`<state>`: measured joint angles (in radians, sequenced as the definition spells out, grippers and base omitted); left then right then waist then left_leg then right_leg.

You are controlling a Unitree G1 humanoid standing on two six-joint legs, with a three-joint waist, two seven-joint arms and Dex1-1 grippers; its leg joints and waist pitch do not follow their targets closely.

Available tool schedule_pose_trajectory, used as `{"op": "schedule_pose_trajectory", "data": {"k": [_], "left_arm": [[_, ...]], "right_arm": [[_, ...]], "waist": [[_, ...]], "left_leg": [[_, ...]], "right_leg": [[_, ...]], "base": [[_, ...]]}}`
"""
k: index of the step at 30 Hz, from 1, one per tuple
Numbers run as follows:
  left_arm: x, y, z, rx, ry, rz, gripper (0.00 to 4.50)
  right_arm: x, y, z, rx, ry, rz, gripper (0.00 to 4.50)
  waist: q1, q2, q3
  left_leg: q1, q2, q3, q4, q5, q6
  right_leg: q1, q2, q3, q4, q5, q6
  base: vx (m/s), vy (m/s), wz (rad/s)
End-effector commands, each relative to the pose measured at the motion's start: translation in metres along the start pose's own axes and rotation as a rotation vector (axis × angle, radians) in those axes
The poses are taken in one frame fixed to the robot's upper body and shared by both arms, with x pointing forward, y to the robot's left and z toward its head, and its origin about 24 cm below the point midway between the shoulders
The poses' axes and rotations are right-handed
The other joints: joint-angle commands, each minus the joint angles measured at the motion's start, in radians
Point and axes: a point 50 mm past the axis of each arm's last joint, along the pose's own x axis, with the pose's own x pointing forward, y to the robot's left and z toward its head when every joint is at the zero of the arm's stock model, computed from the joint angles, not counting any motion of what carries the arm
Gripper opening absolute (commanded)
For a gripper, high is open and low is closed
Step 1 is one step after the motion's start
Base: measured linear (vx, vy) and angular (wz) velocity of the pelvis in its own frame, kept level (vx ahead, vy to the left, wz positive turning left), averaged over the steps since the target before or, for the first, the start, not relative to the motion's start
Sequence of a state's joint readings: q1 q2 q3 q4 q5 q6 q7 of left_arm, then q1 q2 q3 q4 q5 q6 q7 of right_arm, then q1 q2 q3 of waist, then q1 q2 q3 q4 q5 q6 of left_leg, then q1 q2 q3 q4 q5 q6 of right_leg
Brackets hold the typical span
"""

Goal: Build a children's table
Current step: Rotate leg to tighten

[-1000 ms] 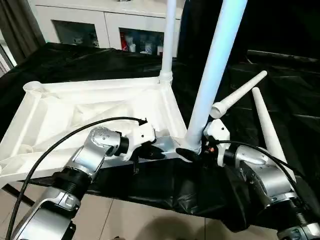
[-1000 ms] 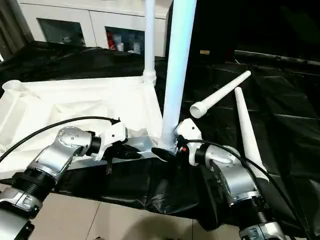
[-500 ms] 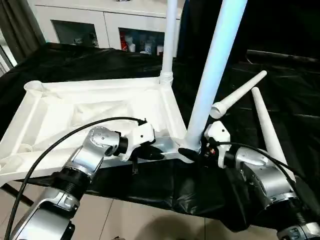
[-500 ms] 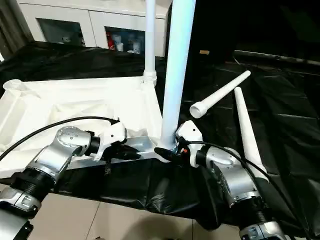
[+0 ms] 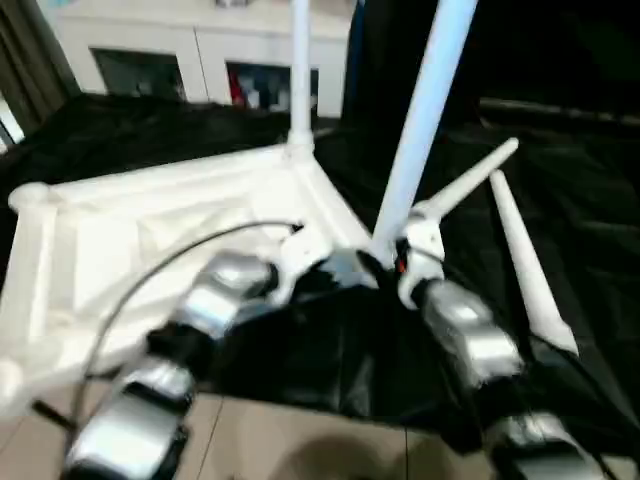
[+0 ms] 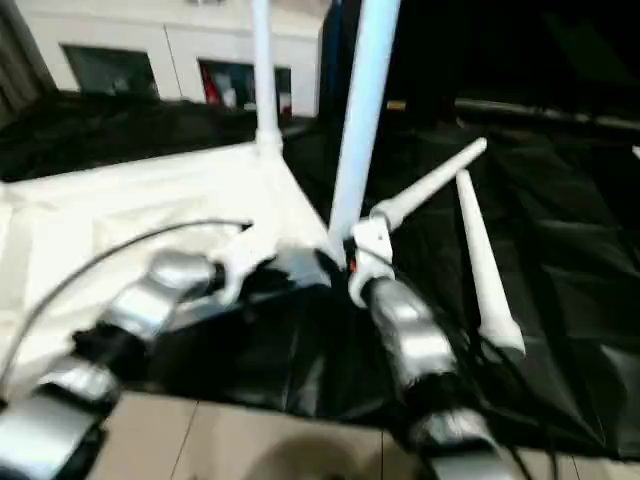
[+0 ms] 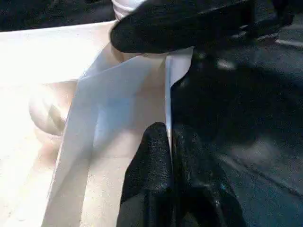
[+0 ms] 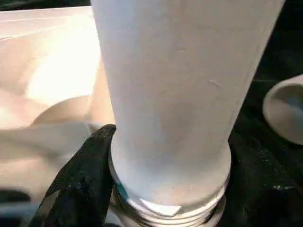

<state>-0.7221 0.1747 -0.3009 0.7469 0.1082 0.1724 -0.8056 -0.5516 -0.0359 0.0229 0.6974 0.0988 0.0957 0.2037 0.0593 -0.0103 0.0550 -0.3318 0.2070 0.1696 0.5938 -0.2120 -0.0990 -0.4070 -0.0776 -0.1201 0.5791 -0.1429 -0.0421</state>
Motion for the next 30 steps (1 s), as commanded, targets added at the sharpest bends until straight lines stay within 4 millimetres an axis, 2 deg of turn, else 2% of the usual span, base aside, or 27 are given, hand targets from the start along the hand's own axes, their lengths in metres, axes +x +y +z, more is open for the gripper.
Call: {"op": "schedule_pose_trajectory", "data": {"k": [1, 2, 3, 4, 5, 8, 12, 13, 15, 19, 20, 21, 22, 23, 30], "left_arm": [[0.003, 0.002, 0.005, 0.014, 0.009, 0.036, 0.00], [0.007, -0.001, 0.008, 0.011, 0.006, 0.026, 0.00], [0.010, -0.004, 0.010, 0.013, -0.005, 0.010, 0.00], [0.010, -0.004, 0.010, 0.013, -0.005, 0.010, 0.00], [0.010, -0.005, 0.012, 0.018, -0.034, -0.008, 0.00], [0.008, -0.003, 0.010, 0.032, -0.039, -0.011, 0.00], [-0.002, 0.002, 0.003, 0.059, -0.052, -0.032, 0.00], [-0.005, 0.002, 0.003, 0.063, -0.070, -0.048, 0.00], [-0.009, 0.002, 0.002, 0.052, -0.092, -0.076, 0.00], [-0.018, 0.000, 0.000, 0.087, -0.118, -0.148, 0.00], [-0.021, -0.001, -0.001, 0.103, -0.124, -0.172, 0.00], [-0.028, -0.003, -0.003, 0.134, -0.135, -0.238, 0.00], [-0.028, -0.003, -0.003, 0.134, -0.135, -0.238, 0.00], [-0.030, -0.004, -0.003, 0.143, -0.138, -0.255, 0.00], [-0.047, -0.010, -0.002, 0.154, -0.163, -0.398, 0.00]], "right_arm": [[0.000, 0.007, -0.019, 0.022, 0.083, -0.011, 2.74], [0.004, 0.015, -0.017, 0.014, 0.080, 0.002, 2.74], [0.007, 0.024, -0.015, -0.005, 0.073, 0.050, 2.74], [0.007, 0.024, -0.015, -0.005, 0.073, 0.050, 3.09], [0.010, 0.033, -0.008, -0.027, 0.031, 0.117, 3.44], [0.009, 0.031, -0.002, -0.020, -0.015, 0.138, 3.65], [0.003, 0.016, 0.010, -0.059, -0.076, 0.188, 4.10], [0.001, 0.011, 0.012, -0.079, -0.078, 0.211, 4.10], [-0.006, 0.003, 0.014, -0.124, -0.068, 0.272, 4.10], [-0.022, -0.008, 0.010, -0.206, -0.019, 0.402, 4.10], [-0.027, -0.010, 0.009, -0.232, -0.005, 0.435, 4.10], [-0.037, -0.015, 0.008, -0.278, 0.017, 0.505, 4.10], [-0.037, -0.015, 0.008, -0.278, 0.017, 0.505, 4.10], [-0.039, -0.016, 0.008, -0.286, 0.021, 0.520, 4.10], [-0.052, -0.022, 0.014, -0.311, 0.028, 0.604, 4.10]], "waist": [[0.000, 0.009, -0.071], [0.001, 0.011, -0.073], [0.000, 0.007, -0.072], [0.000, 0.009, -0.073], [0.000, 0.009, -0.072], [0.000, 0.008, -0.072], [-0.004, 0.008, -0.074], [-0.004, 0.003, -0.073], [-0.002, 0.004, -0.075], [0.004, 0.003, -0.073], [0.005, 0.005, -0.074], [0.004, 0.005, -0.073], [0.006, 0.002, -0.073], [0.005, 0.003, -0.072], [0.012, 0.004, -0.069]], "left_leg": [[-0.008, 0.015, -0.003, -0.068, -0.152, 0.031], [-0.008, 0.017, -0.003, -0.068, -0.150, 0.034], [-0.010, 0.015, -0.002, -0.068, -0.148, 0.036], [-0.009, 0.016, -0.003, -0.068, -0.148, 0.041], [-0.009, 0.016, -0.002, -0.068, -0.150, 0.043], [-0.009, 0.017, -0.001, -0.068, -0.156, 0.052], [-0.013, 0.018, -0.003, -0.068, -0.144, 0.066], [-0.013, 0.017, -0.002, -0.068, -0.139, 0.069], [-0.017, 0.018, -0.001, -0.066, -0.119, 0.085], [-0.015, 0.021, 0.000, -0.065, -0.109, 0.105], [-0.014, 0.020, 0.000, -0.065, -0.110, 0.105], [-0.013, 0.022, 0.000, -0.065, -0.121, 0.102], [-0.014, 0.024, -0.001, -0.067, -0.122, 0.103], [-0.013, 0.022, 0.001, -0.066, -0.122, 0.101], [-0.009, 0.027, 0.001, -0.069, -0.137, 0.086]], "right_leg": [[0.061, -0.070, 0.054, -0.077, -0.375, -0.121], [0.062, -0.071, 0.054, -0.074, -0.357, -0.126], [0.062, -0.070, 0.054, -0.073, -0.352, -0.127], [0.063, -0.070, 0.054, -0.071, -0.342, -0.135], [0.063, -0.070, 0.055, -0.071, -0.340, -0.135], [0.063, -0.071, 0.055, -0.072, -0.342, -0.139], [0.066, -0.072, 0.056, -0.068, -0.326, -0.145], [0.068, -0.070, 0.055, -0.070, -0.324, -0.144], [0.071, -0.070, 0.057, -0.062, -0.287, -0.153], [0.069, -0.071, 0.059, -0.058, -0.258, -0.168], [0.071, -0.070, 0.058, -0.060, -0.265, -0.166], [0.067, -0.072, 0.059, -0.062, -0.281, -0.163], [0.072, -0.072, 0.059, -0.062, -0.288, -0.157], [0.067, -0.071, 0.060, -0.062, -0.291, -0.158], [0.062, -0.071, 0.061, -0.064, -0.329, -0.154]], "base": [[0.000, 0.000, 0.00], [0.000, 0.000, 0.00], [0.000, 0.000, 0.00], [0.000, 0.000, 0.00], [0.000, 0.000, 0.00], [0.000, 0.000, 0.00], [0.000, 0.000, 0.00], [0.000, 0.000, 0.00], [0.000, 0.000, 0.00], [0.000, 0.000, 0.00], [0.000, 0.000, 0.00], [0.000, 0.000, 0.00], [0.000, 0.000, 0.00], [0.000, 0.000, 0.00], [0.000, 0.000, 0.00]]}}
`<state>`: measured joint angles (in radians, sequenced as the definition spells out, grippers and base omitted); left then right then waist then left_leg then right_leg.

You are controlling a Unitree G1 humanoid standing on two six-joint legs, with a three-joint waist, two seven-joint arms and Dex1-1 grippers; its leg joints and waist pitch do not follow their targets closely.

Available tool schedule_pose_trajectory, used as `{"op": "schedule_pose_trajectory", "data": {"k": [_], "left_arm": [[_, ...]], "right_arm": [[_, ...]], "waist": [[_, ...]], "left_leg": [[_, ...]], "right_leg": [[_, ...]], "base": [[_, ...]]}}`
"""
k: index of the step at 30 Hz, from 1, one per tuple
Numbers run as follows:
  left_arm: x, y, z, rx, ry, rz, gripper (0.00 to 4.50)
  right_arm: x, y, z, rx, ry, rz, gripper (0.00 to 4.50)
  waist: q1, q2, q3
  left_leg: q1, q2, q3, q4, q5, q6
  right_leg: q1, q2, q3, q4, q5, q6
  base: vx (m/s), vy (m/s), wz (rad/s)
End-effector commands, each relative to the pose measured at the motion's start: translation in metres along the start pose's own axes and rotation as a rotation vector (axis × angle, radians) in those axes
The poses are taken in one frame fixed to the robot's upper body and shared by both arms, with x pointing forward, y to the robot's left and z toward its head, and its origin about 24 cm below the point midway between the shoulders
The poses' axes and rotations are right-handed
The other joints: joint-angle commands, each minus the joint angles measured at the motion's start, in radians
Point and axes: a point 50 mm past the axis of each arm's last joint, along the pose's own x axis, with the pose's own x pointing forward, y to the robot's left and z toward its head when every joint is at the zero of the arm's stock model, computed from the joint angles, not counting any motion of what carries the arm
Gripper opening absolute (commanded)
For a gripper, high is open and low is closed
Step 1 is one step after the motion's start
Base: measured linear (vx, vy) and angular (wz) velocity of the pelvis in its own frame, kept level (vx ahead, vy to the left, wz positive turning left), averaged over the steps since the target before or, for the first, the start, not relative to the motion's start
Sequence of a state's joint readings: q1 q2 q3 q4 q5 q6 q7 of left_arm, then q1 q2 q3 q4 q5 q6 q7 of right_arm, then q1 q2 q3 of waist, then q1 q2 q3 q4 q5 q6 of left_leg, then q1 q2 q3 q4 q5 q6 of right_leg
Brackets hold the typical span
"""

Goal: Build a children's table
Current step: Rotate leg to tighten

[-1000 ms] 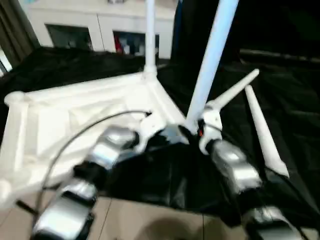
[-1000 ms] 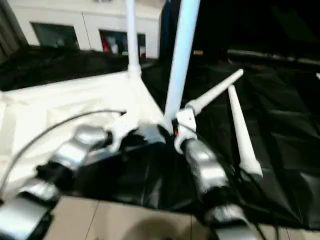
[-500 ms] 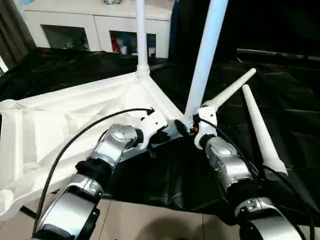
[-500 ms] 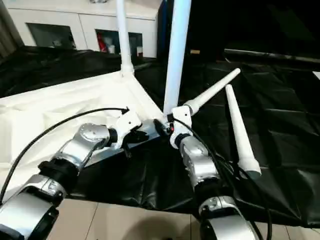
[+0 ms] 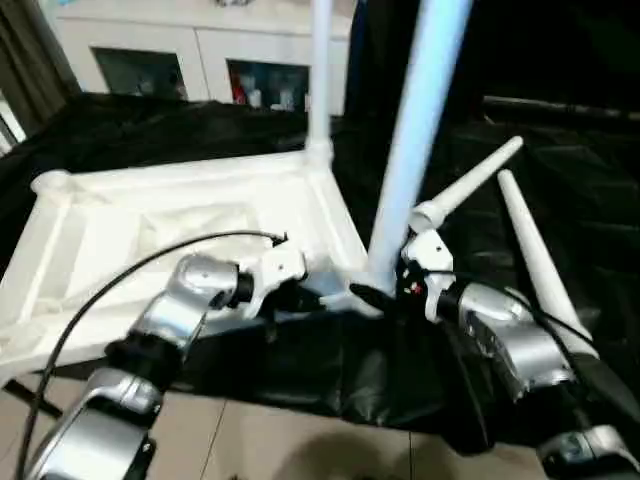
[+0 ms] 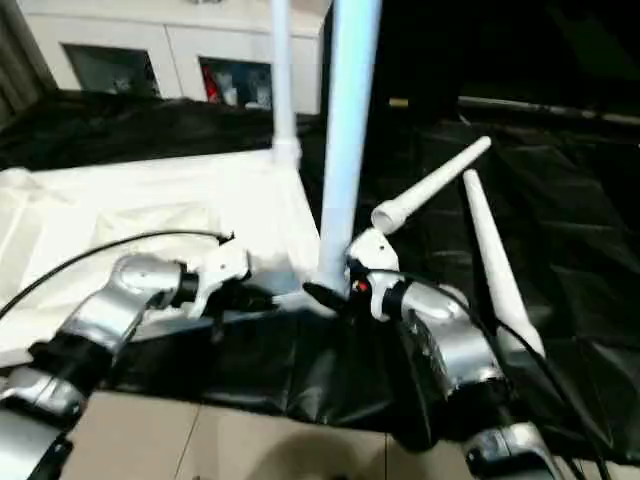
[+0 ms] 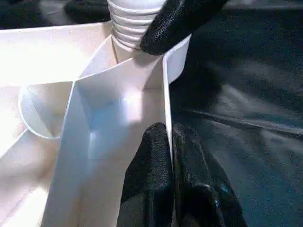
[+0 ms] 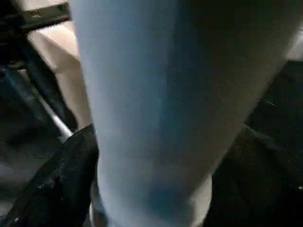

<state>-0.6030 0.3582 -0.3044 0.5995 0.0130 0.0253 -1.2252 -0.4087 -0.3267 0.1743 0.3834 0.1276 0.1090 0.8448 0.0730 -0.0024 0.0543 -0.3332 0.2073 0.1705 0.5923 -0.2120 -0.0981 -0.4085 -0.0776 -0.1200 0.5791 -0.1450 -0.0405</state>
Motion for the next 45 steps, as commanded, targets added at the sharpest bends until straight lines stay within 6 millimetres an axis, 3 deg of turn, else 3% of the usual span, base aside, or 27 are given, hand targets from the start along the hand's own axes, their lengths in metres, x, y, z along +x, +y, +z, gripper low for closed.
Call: {"op": "schedule_pose_trajectory", "data": {"k": [1, 6, 18, 20, 21, 22, 23, 24, 25, 27, 29, 32, 35, 36, 42, 45], "left_arm": [[0.001, -0.002, 0.020, 0.064, -0.099, -0.059, 0.00], [-0.002, -0.002, 0.019, 0.065, -0.101, -0.055, 0.00], [-0.003, -0.001, 0.017, 0.053, -0.089, -0.032, 0.00], [-0.002, 0.002, 0.015, 0.047, -0.073, 0.001, 0.00], [0.003, 0.013, 0.012, -0.005, -0.028, 0.134, 0.00], [0.006, 0.018, 0.013, -0.035, -0.022, 0.187, 0.00], [0.006, 0.018, 0.013, -0.035, -0.022, 0.187, 0.00], [0.011, 0.024, 0.014, -0.063, -0.009, 0.256, 0.00], [0.017, 0.029, 0.017, -0.094, -0.003, 0.313, 0.00], [0.022, 0.032, 0.019, -0.114, 0.007, 0.355, 0.00], [0.033, 0.035, 0.024, -0.133, 0.021, 0.407, 0.00], [0.043, 0.036, 0.029, -0.138, 0.022, 0.435, 0.00], [0.050, 0.033, 0.033, -0.116, 0.016, 0.413, 0.00], [0.050, 0.032, 0.033, -0.103, 0.015, 0.406, 0.00], [0.041, 0.031, 0.028, -0.086, 0.002, 0.384, 0.00], [0.028, 0.031, 0.020, -0.075, 0.008, 0.361, 0.00]], "right_arm": [[-0.007, -0.001, 0.002, -0.005, 0.010, 0.017, 4.10], [-0.010, 0.004, 0.000, 0.003, 0.026, 0.062, 3.73], [-0.009, 0.009, -0.007, 0.045, 0.046, 0.052, 2.80], [-0.007, 0.005, -0.010, 0.065, 0.048, -0.011, 2.76], [0.000, -0.004, -0.025, 0.137, 0.082, -0.218, 2.75], [0.004, -0.005, -0.031, 0.181, 0.094, -0.300, 2.74], [0.004, -0.005, -0.031, 0.181, 0.094, -0.300, 2.74], [0.012, -0.007, -0.034, 0.237, 0.096, -0.408, 2.73], [0.021, -0.009, -0.034, 0.285, 0.097, -0.493, 2.73], [0.029, -0.010, -0.032, 0.306, 0.096, -0.549, 2.72], [0.045, -0.009, -0.026, 0.329, 0.102, -0.616, 2.72], [0.059, -0.006, -0.021, 0.339, 0.106, -0.655, 2.72], [0.073, 0.002, -0.013, 0.336, 0.059, -0.599, 2.72], [0.076, 0.004, -0.009, 0.336, 0.029, -0.575, 3.28], [0.074, -0.001, 0.003, 0.329, -0.066, -0.542, 3.85], [0.056, -0.009, 0.008, 0.270, -0.113, -0.409, 3.90]], "waist": [[0.001, -0.002, -0.068], [0.010, -0.004, -0.069], [0.011, -0.003, -0.070], [0.010, -0.006, -0.069], [0.007, -0.007, -0.068], [0.004, -0.006, -0.067], [0.004, -0.004, -0.067], [0.003, -0.007, -0.069], [0.000, -0.001, -0.067], [-0.006, -0.003, -0.070], [-0.012, -0.002, -0.073], [-0.012, -0.004, -0.075], [-0.012, -0.006, -0.076], [-0.012, -0.005, -0.075], [-0.016, -0.006, -0.072], [-0.017, -0.007, -0.073]], "left_leg": [[-0.007, 0.025, 0.001, -0.068, -0.139, 0.083], [-0.008, 0.024, 0.001, -0.068, -0.128, 0.076], [-0.008, 0.022, 0.000, -0.068, -0.128, 0.069], [-0.009, 0.022, 0.000, -0.068, -0.125, 0.067], [-0.007, 0.021, 0.002, -0.068, -0.125, 0.057], [-0.006, 0.019, 0.002, -0.067, -0.125, 0.048], [-0.005, 0.017, 0.001, -0.067, -0.129, 0.038], [-0.004, 0.017, -0.001, -0.068, -0.133, 0.028], [-0.002, 0.015, 0.000, -0.068, -0.138, 0.027], [-0.002, 0.015, -0.002, -0.068, -0.142, 0.020], [-0.010, 0.013, -0.002, -0.067, -0.117, 0.030], [-0.010, 0.015, -0.001, -0.066, -0.103, 0.038], [-0.011, 0.016, 0.000, -0.064, -0.092, 0.052], [-0.012, 0.016, 0.001, -0.065, -0.093, 0.061], [-0.012, 0.016, 0.000, -0.066, -0.116, 0.070], [-0.015, 0.017, -0.001, -0.066, -0.108, 0.086]], "right_leg": [[0.063, -0.070, 0.060, -0.067, -0.335, -0.148], [0.064, -0.071, 0.060, -0.067, -0.344, -0.133], [0.064, -0.070, 0.059, -0.068, -0.347, -0.128], [0.063, -0.070, 0.059, -0.068, -0.352, -0.123], [0.058, -0.068, 0.059, -0.071, -0.368, -0.120], [0.055, -0.068, 0.058, -0.072, -0.380, -0.119], [0.057, -0.070, 0.055, -0.074, -0.399, -0.115], [0.061, -0.070, 0.054, -0.077, -0.424, -0.102], [0.056, -0.071, 0.055, -0.081, -0.433, -0.099], [0.058, -0.071, 0.053, -0.081, -0.431, -0.096], [0.063, -0.070, 0.055, -0.073, -0.368, -0.112], [0.064, -0.071, 0.057, -0.066, -0.323, -0.131], [0.065, -0.074, 0.059, -0.058, -0.266, -0.157], [0.066, -0.073, 0.059, -0.058, -0.260, -0.161], [0.066, -0.073, 0.057, -0.065, -0.317, -0.148], [0.072, -0.071, 0.057, -0.062, -0.290, -0.152]], "base": [[0.000, 0.000, 0.00], [0.000, 0.000, 0.00], [0.000, 0.000, 0.00], [0.000, 0.000, 0.00], [0.000, 0.000, 0.00], [0.000, 0.000, 0.00], [0.000, 0.000, 0.00], [0.000, 0.000, 0.00], [0.000, 0.000, 0.00], [0.000, 0.000, 0.00], [0.000, 0.000, 0.00], [0.000, 0.000, 0.00], [0.000, 0.000, 0.00], [0.000, 0.000, 0.00], [0.000, 0.000, 0.00], [0.000, 0.000, 0.00]]}}
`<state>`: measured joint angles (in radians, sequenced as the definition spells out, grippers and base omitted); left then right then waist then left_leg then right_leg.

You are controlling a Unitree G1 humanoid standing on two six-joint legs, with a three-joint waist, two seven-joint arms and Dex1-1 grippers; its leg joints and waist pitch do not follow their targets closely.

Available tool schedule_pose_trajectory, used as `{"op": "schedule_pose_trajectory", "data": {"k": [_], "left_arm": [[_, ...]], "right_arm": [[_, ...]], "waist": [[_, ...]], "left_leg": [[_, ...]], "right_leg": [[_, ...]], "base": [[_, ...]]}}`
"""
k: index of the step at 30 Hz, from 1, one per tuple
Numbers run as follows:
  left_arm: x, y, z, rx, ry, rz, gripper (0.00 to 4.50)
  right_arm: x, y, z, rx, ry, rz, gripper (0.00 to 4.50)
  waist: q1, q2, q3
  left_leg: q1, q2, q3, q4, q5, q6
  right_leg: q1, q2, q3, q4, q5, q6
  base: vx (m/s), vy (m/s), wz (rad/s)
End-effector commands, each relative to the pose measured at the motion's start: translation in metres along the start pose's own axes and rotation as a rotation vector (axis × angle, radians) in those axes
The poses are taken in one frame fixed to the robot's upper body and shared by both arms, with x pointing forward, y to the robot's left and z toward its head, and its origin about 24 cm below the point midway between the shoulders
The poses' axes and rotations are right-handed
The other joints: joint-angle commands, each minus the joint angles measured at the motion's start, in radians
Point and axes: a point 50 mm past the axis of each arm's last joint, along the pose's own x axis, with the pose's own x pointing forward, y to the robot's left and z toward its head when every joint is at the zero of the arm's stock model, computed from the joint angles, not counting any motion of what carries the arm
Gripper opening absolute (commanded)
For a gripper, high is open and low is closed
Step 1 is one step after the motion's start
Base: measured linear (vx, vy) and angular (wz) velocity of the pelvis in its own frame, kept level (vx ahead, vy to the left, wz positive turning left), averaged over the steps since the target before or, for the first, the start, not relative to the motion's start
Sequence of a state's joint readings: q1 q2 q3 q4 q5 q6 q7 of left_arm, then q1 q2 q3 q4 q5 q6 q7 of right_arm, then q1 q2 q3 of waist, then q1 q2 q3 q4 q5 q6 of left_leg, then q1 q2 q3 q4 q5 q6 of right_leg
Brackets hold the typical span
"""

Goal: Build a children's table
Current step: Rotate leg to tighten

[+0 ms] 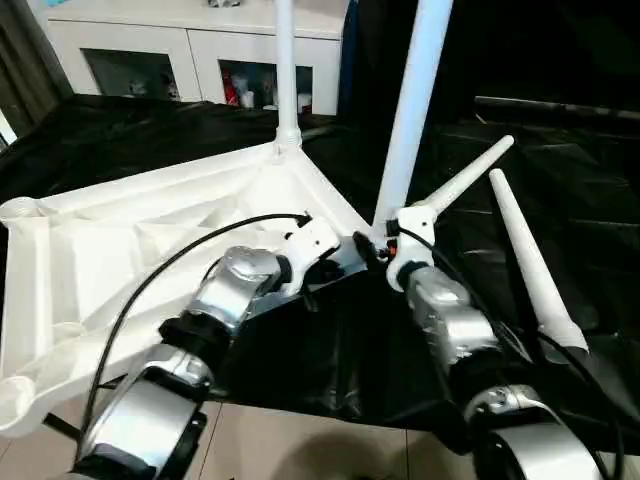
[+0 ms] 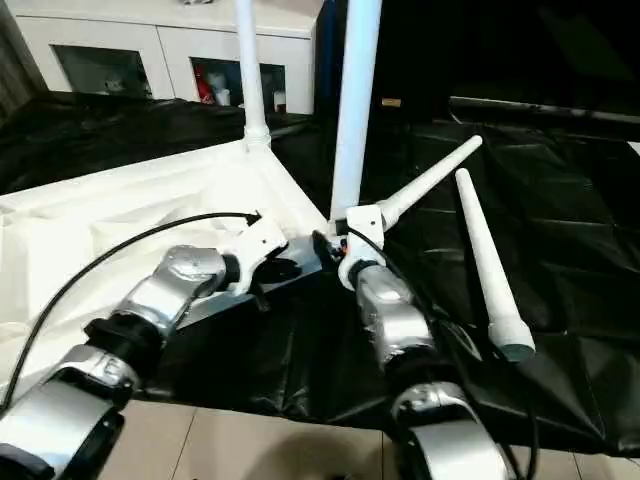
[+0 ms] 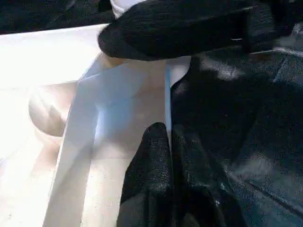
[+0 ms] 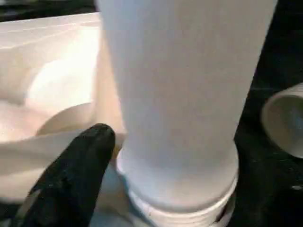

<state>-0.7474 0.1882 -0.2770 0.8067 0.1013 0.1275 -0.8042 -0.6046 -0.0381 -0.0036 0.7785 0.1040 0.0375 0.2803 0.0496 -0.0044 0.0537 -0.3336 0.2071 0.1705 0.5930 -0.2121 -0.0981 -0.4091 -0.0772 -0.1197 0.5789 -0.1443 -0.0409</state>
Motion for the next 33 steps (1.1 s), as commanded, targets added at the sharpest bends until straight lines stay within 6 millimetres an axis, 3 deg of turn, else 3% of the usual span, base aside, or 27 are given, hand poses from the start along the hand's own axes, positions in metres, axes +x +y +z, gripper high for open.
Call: {"op": "schedule_pose_trajectory", "data": {"k": [1, 5, 7, 8, 10, 14, 16, 21, 33], "left_arm": [[-0.007, 0.004, 0.004, 0.026, -0.047, 0.000, 0.00], [-0.018, 0.009, -0.003, 0.040, -0.047, -0.035, 0.00], [-0.025, 0.007, -0.004, 0.067, -0.078, -0.101, 0.00], [-0.028, 0.005, -0.003, 0.078, -0.098, -0.145, 0.00], [-0.037, -0.002, -0.004, 0.095, -0.124, -0.268, 0.00], [-0.042, -0.008, -0.005, 0.106, -0.121, -0.347, 0.00], [-0.045, -0.011, -0.005, 0.110, -0.127, -0.383, 0.00], [-0.048, -0.014, -0.005, 0.114, -0.136, -0.409, 0.00], [-0.050, -0.015, -0.007, 0.116, -0.124, -0.405, 0.00]], "right_arm": [[-0.002, 0.009, 0.008, -0.016, -0.030, 0.139, 3.90], [-0.023, -0.011, 0.010, -0.113, -0.024, 0.244, 3.90], [-0.036, -0.017, 0.008, -0.187, 0.012, 0.338, 3.90], [-0.040, -0.018, 0.007, -0.202, 0.026, 0.374, 3.90], [-0.048, -0.021, 0.006, -0.213, 0.056, 0.434, 3.90], [-0.052, -0.019, 0.006, -0.223, 0.070, 0.481, 3.90], [-0.055, -0.016, 0.007, -0.231, 0.077, 0.518, 3.90], [-0.060, -0.011, 0.008, -0.222, 0.086, 0.585, 3.90], [-0.060, -0.013, 0.004, -0.243, 0.124, 0.590, 2.90]], "waist": [[0.009, -0.004, -0.073], [0.008, -0.004, -0.075], [0.015, -0.007, -0.074], [0.015, -0.001, -0.073], [0.013, -0.001, -0.072], [0.012, 0.002, -0.071], [0.021, 0.007, -0.069], [0.036, 0.002, -0.069], [0.038, 0.000, -0.072]], "left_leg": [[-0.014, 0.018, 0.000, -0.065, -0.102, 0.093], [-0.013, 0.019, 0.001, -0.063, -0.088, 0.104], [-0.015, 0.020, 0.000, -0.063, -0.094, 0.112], [-0.014, 0.020, 0.000, -0.063, -0.099, 0.113], [-0.015, 0.019, 0.001, -0.064, -0.109, 0.110], [-0.010, 0.025, 0.001, -0.066, -0.128, 0.093], [-0.003, 0.027, 0.001, -0.068, -0.135, 0.081], [-0.006, 0.026, 0.001, -0.069, -0.130, 0.070], [-0.010, 0.024, 0.001, -0.067, -0.096, 0.072]], "right_leg": [[0.072, -0.071, 0.058, -0.061, -0.275, -0.154], [0.071, -0.070, 0.059, -0.054, -0.227, -0.180], [0.075, -0.072, 0.060, -0.055, -0.236, -0.170], [0.074, -0.072, 0.060, -0.056, -0.246, -0.166], [0.072, -0.072, 0.060, -0.059, -0.264, -0.168], [0.064, -0.070, 0.059, -0.061, -0.287, -0.175], [0.063, -0.073, 0.061, -0.063, -0.306, -0.172], [0.064, -0.073, 0.061, -0.062, -0.319, -0.152], [0.065, -0.072, 0.061, -0.058, -0.286, -0.150]], "base": [[0.000, 0.000, 0.00], [0.000, 0.000, 0.00], [0.000, 0.000, 0.00], [0.000, 0.000, 0.00], [0.000, 0.000, 0.00], [0.000, 0.000, 0.00], [0.000, 0.000, 0.00], [0.000, 0.000, 0.00], [0.000, 0.000, 0.00]]}}
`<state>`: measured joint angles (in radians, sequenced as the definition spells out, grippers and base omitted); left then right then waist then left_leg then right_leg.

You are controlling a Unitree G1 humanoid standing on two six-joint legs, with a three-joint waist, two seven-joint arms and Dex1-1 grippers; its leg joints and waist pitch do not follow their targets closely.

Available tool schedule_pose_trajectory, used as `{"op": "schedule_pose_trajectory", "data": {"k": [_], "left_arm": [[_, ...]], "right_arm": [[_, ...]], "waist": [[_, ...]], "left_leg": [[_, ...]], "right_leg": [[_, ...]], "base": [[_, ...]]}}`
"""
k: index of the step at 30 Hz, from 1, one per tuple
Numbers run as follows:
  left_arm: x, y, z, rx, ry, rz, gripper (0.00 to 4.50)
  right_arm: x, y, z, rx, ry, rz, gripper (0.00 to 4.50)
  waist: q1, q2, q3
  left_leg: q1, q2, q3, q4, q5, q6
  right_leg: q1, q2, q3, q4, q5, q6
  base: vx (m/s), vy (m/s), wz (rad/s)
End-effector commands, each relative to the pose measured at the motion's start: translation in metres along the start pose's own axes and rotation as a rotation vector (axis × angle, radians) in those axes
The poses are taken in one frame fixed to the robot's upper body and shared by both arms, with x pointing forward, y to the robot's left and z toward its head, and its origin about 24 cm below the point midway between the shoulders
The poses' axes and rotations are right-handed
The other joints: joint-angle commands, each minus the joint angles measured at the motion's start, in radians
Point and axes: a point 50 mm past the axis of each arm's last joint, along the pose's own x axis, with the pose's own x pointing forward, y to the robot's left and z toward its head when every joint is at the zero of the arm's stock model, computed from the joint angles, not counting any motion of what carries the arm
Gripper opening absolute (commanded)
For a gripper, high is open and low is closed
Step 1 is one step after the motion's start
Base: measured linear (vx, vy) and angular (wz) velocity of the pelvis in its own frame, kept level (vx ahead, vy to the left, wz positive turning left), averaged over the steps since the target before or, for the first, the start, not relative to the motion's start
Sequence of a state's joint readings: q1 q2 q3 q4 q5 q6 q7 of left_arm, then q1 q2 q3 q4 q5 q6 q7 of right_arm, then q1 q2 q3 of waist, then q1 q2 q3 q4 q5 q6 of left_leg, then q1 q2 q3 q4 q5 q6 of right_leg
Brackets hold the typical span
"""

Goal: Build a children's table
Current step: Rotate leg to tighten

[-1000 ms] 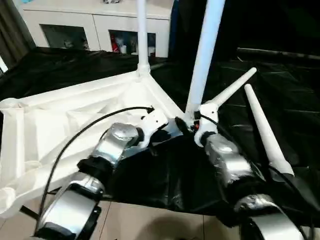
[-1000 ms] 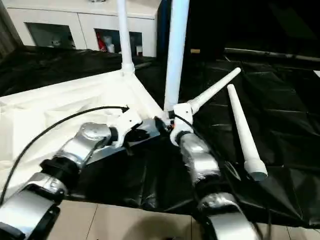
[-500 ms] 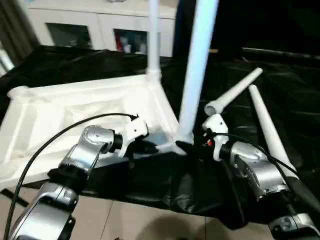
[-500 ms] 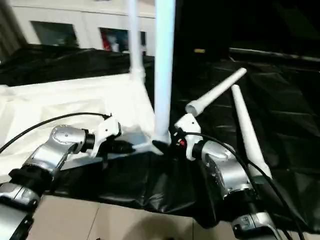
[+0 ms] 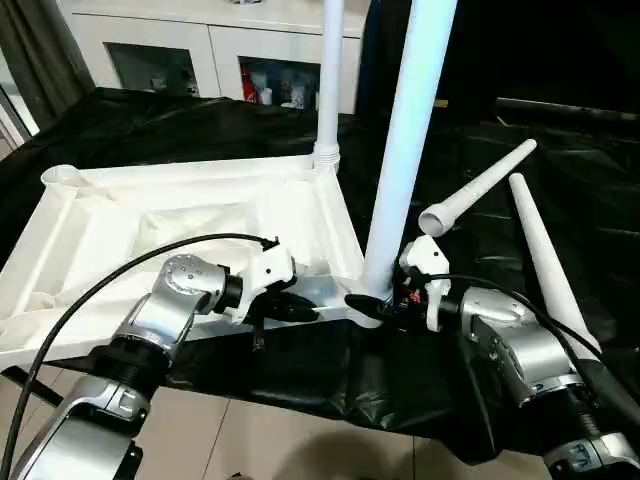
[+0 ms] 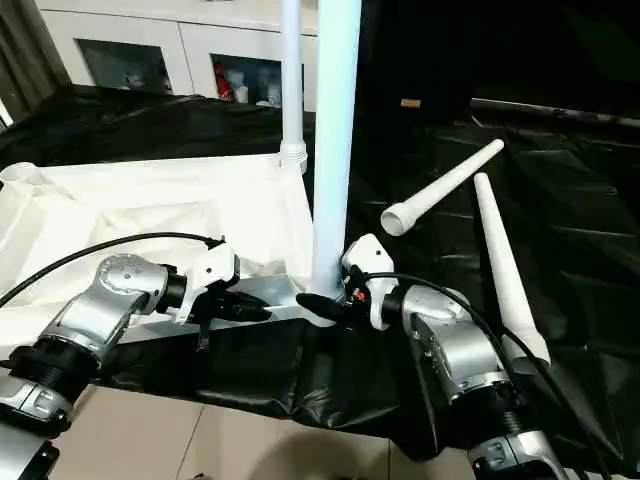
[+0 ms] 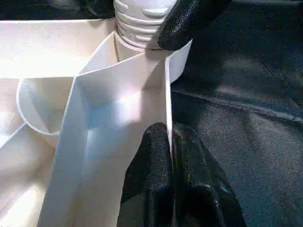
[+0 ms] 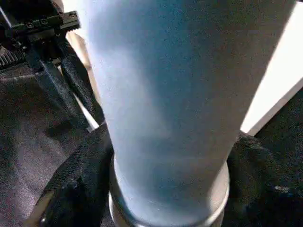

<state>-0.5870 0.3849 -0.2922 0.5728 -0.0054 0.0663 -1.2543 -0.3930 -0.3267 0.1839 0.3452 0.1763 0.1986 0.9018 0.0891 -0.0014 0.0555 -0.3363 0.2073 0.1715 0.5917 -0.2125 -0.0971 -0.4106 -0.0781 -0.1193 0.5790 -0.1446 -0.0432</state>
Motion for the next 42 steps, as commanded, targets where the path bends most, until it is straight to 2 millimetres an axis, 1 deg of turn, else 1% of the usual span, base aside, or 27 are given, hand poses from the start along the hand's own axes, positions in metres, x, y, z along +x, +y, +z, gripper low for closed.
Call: {"op": "schedule_pose_trajectory", "data": {"k": [1, 4, 7, 8, 10, 11, 12, 14, 15, 16, 17, 18, 19, 21, 23, 26, 27, 28, 31, 33, 35, 36, 37, 38, 40, 41, 42], "left_arm": [[0.002, -0.002, 0.018, 0.057, -0.078, -0.033, 0.00], [0.003, 0.000, 0.017, 0.049, -0.076, -0.016, 0.00], [0.010, 0.007, 0.015, 0.008, -0.064, 0.072, 0.00], [0.010, 0.007, 0.015, 0.008, -0.064, 0.072, 0.00], [0.027, 0.019, 0.017, -0.065, -0.048, 0.224, 0.00], [0.030, 0.021, 0.017, -0.078, -0.043, 0.256, 0.00], [0.039, 0.026, 0.020, -0.105, -0.031, 0.324, 0.00], [0.042, 0.027, 0.022, -0.116, -0.027, 0.350, 0.00], [0.052, 0.028, 0.028, -0.123, -0.024, 0.369, 0.00], [0.058, 0.027, 0.032, -0.117, -0.024, 0.366, 0.00], [0.059, 0.027, 0.032, -0.116, -0.024, 0.366, 0.00], [0.067, 0.026, 0.038, -0.101, -0.026, 0.355, 0.00], [0.067, 0.026, 0.038, -0.101, -0.026, 0.355, 0.00], [0.074, 0.023, 0.045, -0.081, -0.043, 0.319, 0.00], [0.074, 0.023, 0.045, -0.079, -0.043, 0.318, 0.00], [0.069, 0.024, 0.038, -0.072, -0.031, 0.314, 0.00], [0.065, 0.024, 0.035, -0.068, -0.029, 0.310, 0.00], [0.062, 0.024, 0.033, -0.056, -0.028, 0.305, 0.00], [0.055, 0.021, 0.028, 0.002, -0.031, 0.258, 0.00], [0.045, 0.013, 0.020, 0.046, -0.042, 0.151, 0.00], [0.041, 0.010, 0.018, 0.045, -0.045, 0.121, 0.00], [0.041, 0.010, 0.018, 0.045, -0.046, 0.116, 0.00], [0.036, 0.008, 0.016, 0.052, -0.045, 0.096, 0.00], [0.034, 0.007, 0.016, 0.054, -0.047, 0.087, 0.00], [0.033, 0.006, 0.016, 0.058, -0.053, 0.072, 0.00], [0.028, 0.000, 0.016, 0.067, -0.069, 0.008, 0.00], [0.027, -0.001, 0.017, 0.070, -0.071, -0.005, 0.00]], "right_arm": [[-0.005, -0.004, 0.001, -0.010, 0.019, -0.026, 2.85], [-0.003, -0.005, 0.000, 0.017, 0.004, -0.054, 2.77], [0.002, -0.012, -0.008, 0.095, -0.025, -0.206, 2.75], [0.002, -0.012, -0.008, 0.095, -0.025, -0.206, 2.75], [0.011, -0.022, -0.021, 0.252, -0.029, -0.487, 2.74], [0.013, -0.023, -0.023, 0.262, -0.022, -0.525, 2.74], [0.019, -0.023, -0.026, 0.277, -0.003, -0.606, 2.74], [0.022, -0.023, -0.027, 0.277, 0.006, -0.637, 2.74], [0.029, -0.024, -0.027, 0.294, 0.019, -0.703, 2.74], [0.036, -0.023, -0.025, 0.292, 0.032, -0.729, 2.74], [0.037, -0.023, -0.025, 0.291, 0.034, -0.732, 2.74], [0.045, -0.022, -0.022, 0.271, 0.045, -0.755, 2.74], [0.045, -0.022, -0.022, 0.271, 0.045, -0.755, 2.74], [0.056, -0.019, -0.015, 0.244, 0.028, -0.732, 2.74], [0.058, -0.019, -0.014, 0.253, 0.008, -0.722, 3.30], [0.057, -0.019, -0.007, 0.210, -0.028, -0.673, 3.50], [0.053, -0.021, -0.006, 0.186, -0.039, -0.660, 3.60], [0.051, -0.022, -0.004, 0.174, -0.050, -0.646, 3.71], [0.042, -0.024, -0.001, 0.191, -0.080, -0.589, 3.96], [0.023, -0.026, -0.002, 0.129, -0.056, -0.474, 3.96], [0.016, -0.027, -0.003, 0.103, -0.041, -0.432, 3.96], [0.014, -0.027, -0.003, 0.099, -0.038, -0.425, 3.96], [0.005, -0.025, -0.002, 0.067, -0.031, -0.359, 3.96], [0.000, -0.024, -0.001, 0.057, -0.034, -0.322, 3.96], [-0.003, -0.023, 0.000, 0.047, -0.037, -0.292, 3.96], [-0.011, -0.018, 0.002, 0.032, -0.028, -0.206, 3.96], [-0.012, -0.017, 0.002, 0.028, -0.025, -0.189, 3.96]], "waist": [[-0.002, -0.003, -0.073], [-0.001, -0.002, -0.074], [-0.004, -0.003, -0.074], [-0.007, -0.003, -0.072], [-0.010, 0.000, -0.071], [-0.012, 0.000, -0.069], [-0.011, 0.001, -0.071], [-0.013, 0.002, -0.069], [-0.011, -0.001, -0.071], [-0.011, 0.003, -0.073], [-0.011, 0.001, -0.074], [-0.011, 0.001, -0.074], [-0.012, -0.001, -0.074], [-0.013, 0.003, -0.074], [-0.014, 0.002, -0.075], [-0.014, 0.001, -0.074], [-0.014, 0.001, -0.074], [-0.015, -0.005, -0.074], [-0.014, -0.005, -0.074], [-0.013, -0.005, -0.073], [-0.013, -0.004, -0.072], [-0.012, -0.002, -0.071], [-0.012, 0.000, -0.071], [-0.011, -0.003, -0.072], [-0.009, 0.000, -0.072], [-0.007, -0.001, -0.072], [-0.002, -0.003, -0.072]], "left_leg": [[-0.007, 0.024, 0.000, -0.065, -0.097, 0.070], [-0.008, 0.024, 0.000, -0.065, -0.089, 0.071], [-0.009, 0.023, 0.000, -0.065, -0.091, 0.066], [-0.007, 0.021, 0.000, -0.066, -0.097, 0.056], [-0.005, 0.020, 0.000, -0.067, -0.105, 0.041], [-0.002, 0.018, 0.002, -0.067, -0.113, 0.034], [0.002, 0.015, -0.001, -0.067, -0.129, 0.017], [0.003, 0.016, 0.000, -0.067, -0.133, 0.018], [0.001, 0.013, 0.001, -0.066, -0.130, 0.027], [-0.002, 0.011, 0.000, -0.065, -0.121, 0.031], [-0.001, 0.012, 0.000, -0.066, -0.116, 0.034], [-0.002, 0.013, 0.000, -0.066, -0.114, 0.037], [-0.004, 0.013, -0.001, -0.065, -0.112, 0.039], [-0.005, 0.014, -0.001, -0.066, -0.114, 0.046], [-0.004, 0.013, 0.000, -0.065, -0.116, 0.051], [-0.005, 0.014, 0.000, -0.066, -0.123, 0.060], [-0.005, 0.014, 0.000, -0.066, -0.123, 0.064], [-0.006, 0.014, 0.000, -0.066, -0.124, 0.070], [-0.008, 0.013, 0.000, -0.066, -0.115, 0.087], [-0.009, 0.017, -0.001, -0.067, -0.110, 0.094], [-0.009, 0.020, -0.001, -0.067, -0.111, 0.094], [-0.006, 0.020, 0.000, -0.067, -0.121, 0.091], [-0.008, 0.019, -0.001, -0.067, -0.127, 0.087], [-0.006, 0.022, 0.000, -0.068, -0.127, 0.087], [-0.006, 0.022, 0.000, -0.067, -0.129, 0.086], [-0.005, 0.021, 0.001, -0.067, -0.130, 0.084], [-0.008, 0.024, -0.002, -0.068, -0.125, 0.089]], "right_leg": [[0.067, -0.071, 0.060, -0.058, -0.290, -0.146], [0.067, -0.071, 0.060, -0.057, -0.282, -0.144], [0.067, -0.072, 0.060, -0.057, -0.286, -0.146], [0.064, -0.071, 0.059, -0.062, -0.308, -0.140], [0.063, -0.069, 0.059, -0.064, -0.328, -0.133], [0.059, -0.068, 0.059, -0.071, -0.350, -0.128], [0.064, -0.071, 0.056, -0.075, -0.393, -0.112], [0.060, -0.071, 0.056, -0.079, -0.403, -0.104], [0.063, -0.070, 0.056, -0.080, -0.404, -0.098], [0.063, -0.072, 0.056, -0.079, -0.404, -0.100], [0.063, -0.070, 0.055, -0.080, -0.391, -0.098], [0.064, -0.070, 0.055, -0.078, -0.381, -0.100], [0.064, -0.071, 0.055, -0.075, -0.373, -0.103], [0.065, -0.070, 0.055, -0.073, -0.354, -0.108], [0.065, -0.071, 0.056, -0.072, -0.340, -0.115], [0.067, -0.070, 0.056, -0.071, -0.335, -0.122], [0.068, -0.070, 0.056, -0.071, -0.333, -0.124], [0.069, -0.070, 0.055, -0.072, -0.336, -0.122], [0.071, -0.071, 0.057, -0.071, -0.336, -0.113], [0.072, -0.072, 0.057, -0.071, -0.336, -0.115], [0.072, -0.072, 0.058, -0.069, -0.334, -0.118], [0.069, -0.070, 0.057, -0.070, -0.341, -0.122], [0.070, -0.071, 0.057, -0.069, -0.345, -0.122], [0.070, -0.072, 0.058, -0.070, -0.344, -0.120], [0.067, -0.071, 0.058, -0.070, -0.345, -0.126], [0.067, -0.071, 0.058, -0.071, -0.348, -0.125], [0.073, -0.074, 0.060, -0.067, -0.337, -0.126]], "base": [[0.000, 0.000, 0.00], [0.000, 0.000, 0.00], [0.000, 0.000, 0.00], [0.000, 0.000, 0.00], [0.000, 0.000, 0.00], [0.000, 0.000, 0.00], [0.000, 0.000, 0.00], [0.000, 0.000, 0.00], [0.000, 0.000, 0.00], [0.000, 0.000, 0.00], [0.000, 0.000, 0.00], [0.000, 0.000, 0.00], [0.000, 0.000, 0.00], [0.000, 0.000, 0.00], [0.000, 0.000, 0.00], [0.000, 0.000, 0.00], [0.000, 0.000, 0.00], [0.000, 0.000, 0.00], [0.000, 0.000, 0.00], [0.000, 0.000, 0.00], [0.000, 0.000, 0.00], [0.000, 0.000, 0.00], [0.000, 0.000, 0.00], [0.000, 0.000, 0.00], [0.000, 0.000, 0.00], [0.000, 0.000, 0.00], [0.000, 0.000, 0.00]]}}
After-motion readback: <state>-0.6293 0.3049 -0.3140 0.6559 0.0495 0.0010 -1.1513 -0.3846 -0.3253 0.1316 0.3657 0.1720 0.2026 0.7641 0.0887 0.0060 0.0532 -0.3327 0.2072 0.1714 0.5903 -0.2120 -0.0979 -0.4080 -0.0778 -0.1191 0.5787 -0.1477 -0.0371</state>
